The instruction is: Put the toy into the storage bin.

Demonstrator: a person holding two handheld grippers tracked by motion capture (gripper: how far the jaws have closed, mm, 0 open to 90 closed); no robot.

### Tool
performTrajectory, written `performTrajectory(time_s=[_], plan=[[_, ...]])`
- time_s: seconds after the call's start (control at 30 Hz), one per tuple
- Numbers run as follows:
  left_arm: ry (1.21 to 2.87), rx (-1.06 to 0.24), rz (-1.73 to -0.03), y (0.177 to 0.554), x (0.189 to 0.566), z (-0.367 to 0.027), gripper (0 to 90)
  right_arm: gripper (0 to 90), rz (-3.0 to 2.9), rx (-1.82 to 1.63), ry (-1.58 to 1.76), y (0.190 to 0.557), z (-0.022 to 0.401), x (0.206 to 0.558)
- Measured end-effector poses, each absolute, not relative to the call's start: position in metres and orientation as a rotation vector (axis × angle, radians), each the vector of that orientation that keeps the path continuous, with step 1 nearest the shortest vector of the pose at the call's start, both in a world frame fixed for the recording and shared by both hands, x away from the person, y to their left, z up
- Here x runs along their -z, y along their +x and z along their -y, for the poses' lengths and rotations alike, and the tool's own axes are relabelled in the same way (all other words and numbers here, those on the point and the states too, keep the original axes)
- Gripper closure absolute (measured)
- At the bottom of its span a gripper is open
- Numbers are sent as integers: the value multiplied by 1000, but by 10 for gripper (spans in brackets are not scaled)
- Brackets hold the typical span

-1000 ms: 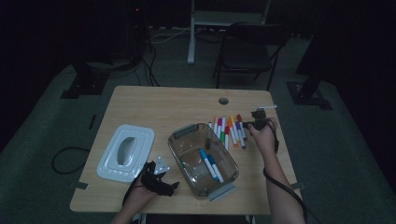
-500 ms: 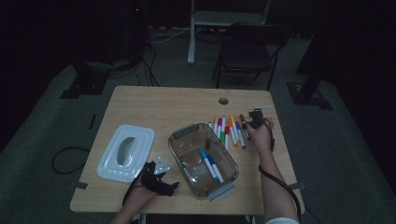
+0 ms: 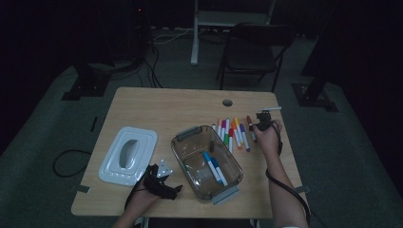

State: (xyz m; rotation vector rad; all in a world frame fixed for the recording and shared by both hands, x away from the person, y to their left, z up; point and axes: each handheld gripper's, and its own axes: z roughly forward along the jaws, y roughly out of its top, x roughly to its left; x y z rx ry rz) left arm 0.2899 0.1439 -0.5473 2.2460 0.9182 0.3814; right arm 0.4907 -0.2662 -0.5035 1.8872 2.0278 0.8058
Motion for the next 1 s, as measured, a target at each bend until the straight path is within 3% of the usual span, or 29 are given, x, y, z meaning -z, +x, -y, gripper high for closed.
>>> performTrajectory(time_s=[0.4,1.0], plan=[[2246,-381,-918,290,547,-144,5,766,-2043,-926,1856,463,259,468],[2248,-382,-917,290,547,-144,5,766,-2172,-1179,1678,394,217,400]])
